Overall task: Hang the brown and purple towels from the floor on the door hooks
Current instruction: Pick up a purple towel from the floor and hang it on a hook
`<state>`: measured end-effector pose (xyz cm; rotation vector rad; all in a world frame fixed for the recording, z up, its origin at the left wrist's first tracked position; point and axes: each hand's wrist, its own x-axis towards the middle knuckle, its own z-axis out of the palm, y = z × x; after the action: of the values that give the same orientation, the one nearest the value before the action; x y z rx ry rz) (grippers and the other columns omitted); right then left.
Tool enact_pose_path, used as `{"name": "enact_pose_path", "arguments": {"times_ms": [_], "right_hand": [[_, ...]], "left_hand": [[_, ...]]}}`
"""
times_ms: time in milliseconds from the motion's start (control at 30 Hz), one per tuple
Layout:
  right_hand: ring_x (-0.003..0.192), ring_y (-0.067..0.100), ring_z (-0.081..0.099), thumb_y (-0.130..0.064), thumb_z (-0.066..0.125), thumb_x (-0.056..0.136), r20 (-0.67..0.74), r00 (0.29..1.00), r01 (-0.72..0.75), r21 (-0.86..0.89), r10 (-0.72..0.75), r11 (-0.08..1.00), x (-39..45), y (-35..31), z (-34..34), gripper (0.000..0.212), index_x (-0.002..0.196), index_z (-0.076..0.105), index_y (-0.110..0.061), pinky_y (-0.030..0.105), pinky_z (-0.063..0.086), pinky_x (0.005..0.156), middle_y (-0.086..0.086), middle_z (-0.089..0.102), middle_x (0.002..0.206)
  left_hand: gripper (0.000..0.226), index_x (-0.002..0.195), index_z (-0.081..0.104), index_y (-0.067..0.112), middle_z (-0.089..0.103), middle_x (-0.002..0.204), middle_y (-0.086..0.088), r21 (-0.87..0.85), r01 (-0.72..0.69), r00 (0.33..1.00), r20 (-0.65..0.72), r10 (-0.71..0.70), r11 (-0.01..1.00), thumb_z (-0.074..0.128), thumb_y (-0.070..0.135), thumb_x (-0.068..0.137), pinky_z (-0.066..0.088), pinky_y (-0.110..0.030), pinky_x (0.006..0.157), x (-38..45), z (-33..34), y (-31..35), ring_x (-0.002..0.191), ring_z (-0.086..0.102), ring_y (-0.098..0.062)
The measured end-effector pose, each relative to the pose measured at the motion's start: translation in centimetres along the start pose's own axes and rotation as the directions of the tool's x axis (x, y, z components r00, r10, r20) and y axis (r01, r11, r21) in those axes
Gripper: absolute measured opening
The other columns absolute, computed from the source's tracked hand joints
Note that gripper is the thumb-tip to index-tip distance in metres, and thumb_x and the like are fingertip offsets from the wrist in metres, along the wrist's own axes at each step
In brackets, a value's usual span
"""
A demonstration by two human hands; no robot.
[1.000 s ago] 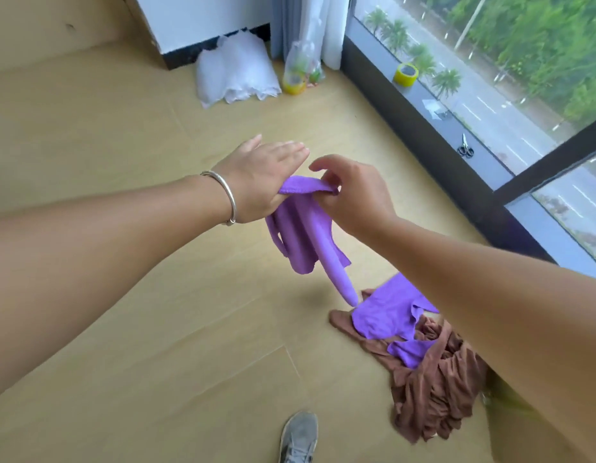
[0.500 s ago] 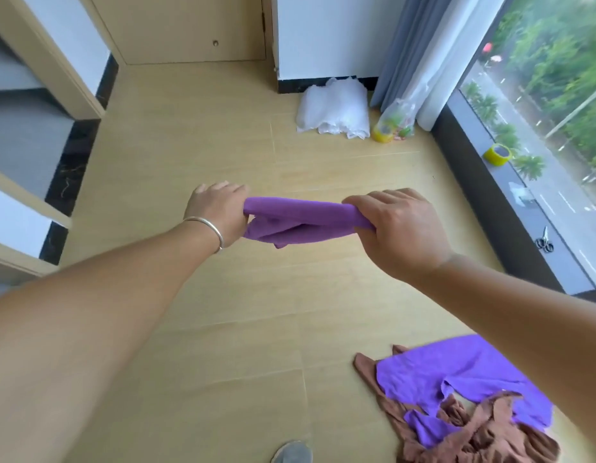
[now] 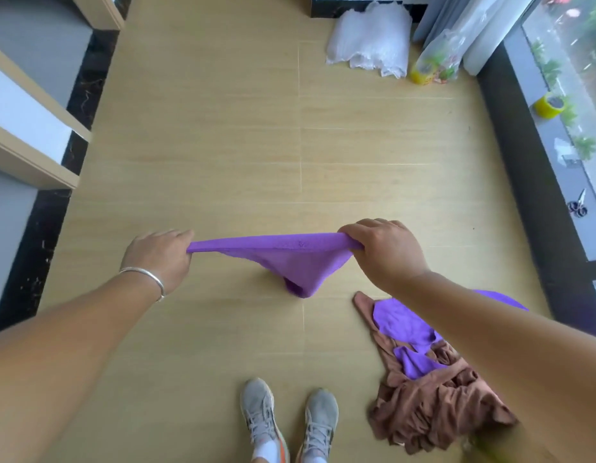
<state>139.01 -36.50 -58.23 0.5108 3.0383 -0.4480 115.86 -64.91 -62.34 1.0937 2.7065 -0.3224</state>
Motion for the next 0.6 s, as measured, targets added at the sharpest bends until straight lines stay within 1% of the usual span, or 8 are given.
{"name": "enact_pose_path", "arguments": {"times_ms": [100,167,233,300,367,467,533,600], "right_hand": [[0.089,0.027,0.057,-0.013,0.053,0.083,0.107,0.989,-0.102,0.029,0.098,0.994,-0.3,-0.4,2.4,0.022,0.095,0.068,-0.024,0.036,0.042,0.073,-0.002,0.066,0.089],[0.090,0.027,0.057,-0.012,0.054,0.082,0.159,0.976,-0.158,0.031,0.151,0.987,0.3,-0.7,3.8,0.022,0.092,0.069,-0.024,0.034,0.042,0.070,-0.002,0.066,0.088],[0.090,0.027,0.057,-0.013,0.054,0.082,0.175,0.968,-0.187,0.035,0.178,0.982,1.1,-0.9,4.9,0.023,0.091,0.070,-0.025,0.033,0.038,0.066,-0.002,0.066,0.088],[0.088,0.028,0.057,-0.013,0.054,0.083,0.168,0.964,-0.215,0.044,0.205,0.976,2.1,-1.0,5.8,0.023,0.090,0.070,-0.027,0.032,0.034,0.064,-0.001,0.065,0.089],[0.084,0.028,0.055,-0.014,0.052,0.084,0.184,0.952,-0.250,0.014,0.243,0.968,3.7,-0.9,6.4,0.020,0.085,0.067,-0.028,0.031,0.032,0.062,-0.001,0.065,0.089],[0.081,0.029,0.055,-0.015,0.048,0.085,0.224,0.927,-0.302,-0.034,0.302,0.953,6.1,-1.0,6.4,0.021,0.077,0.063,-0.026,0.031,0.035,0.060,0.001,0.064,0.086],[0.081,0.029,0.055,-0.016,0.046,0.086,0.202,0.925,-0.323,-0.036,0.323,0.946,7.9,-1.2,5.5,0.022,0.075,0.061,-0.026,0.031,0.036,0.060,0.001,0.062,0.084],[0.079,0.029,0.054,-0.017,0.045,0.086,0.157,0.932,-0.329,-0.017,0.327,0.944,9.8,-1.6,4.2,0.023,0.070,0.057,-0.027,0.029,0.033,0.055,0.001,0.061,0.080]], "left_hand": [[0.030,0.115,0.057,0.028,0.063,0.109,0.002,0.033,-0.015,0.987,0.163,0.010,0.999,0.038,0.021,0.093,0.038,-0.033,0.079,-2.3,3.3,-1.8,0.105,0.057,-0.022],[0.032,0.117,0.058,0.028,0.063,0.113,0.000,0.024,0.006,0.971,0.237,-0.012,1.000,0.036,0.022,0.094,0.039,-0.032,0.080,-3.1,5.1,-2.4,0.108,0.057,-0.023],[0.029,0.111,0.059,0.026,0.064,0.111,-0.003,-0.024,0.036,0.964,0.266,-0.028,0.999,0.036,0.022,0.094,0.040,-0.033,0.076,-3.2,6.5,-2.7,0.105,0.058,-0.025],[0.023,0.101,0.059,0.023,0.064,0.103,-0.005,-0.110,0.091,0.967,0.247,-0.062,0.990,0.037,0.024,0.094,0.042,-0.033,0.069,-2.1,7.5,-3.2,0.094,0.060,-0.028],[0.021,0.097,0.060,0.022,0.065,0.097,-0.005,-0.220,0.173,0.969,0.215,-0.125,0.960,0.039,0.024,0.093,0.039,-0.032,0.063,-0.8,7.6,-3.6,0.086,0.059,-0.030],[0.026,0.103,0.063,0.023,0.067,0.100,-0.007,-0.384,0.226,0.973,0.134,-0.188,0.895,0.039,0.021,0.093,0.044,-0.035,0.067,1.1,6.8,-4.4,0.088,0.058,-0.032],[0.028,0.107,0.065,0.021,0.067,0.104,-0.010,-0.469,0.221,0.973,0.048,-0.225,0.855,0.040,0.021,0.095,0.046,-0.037,0.072,2.6,5.4,-4.9,0.091,0.058,-0.034],[0.029,0.107,0.066,0.026,0.068,0.102,-0.011,-0.523,0.203,0.965,-0.037,-0.260,0.828,0.040,0.023,0.095,0.043,-0.035,0.068,4.0,3.5,-5.7,0.086,0.056,-0.034]]}}
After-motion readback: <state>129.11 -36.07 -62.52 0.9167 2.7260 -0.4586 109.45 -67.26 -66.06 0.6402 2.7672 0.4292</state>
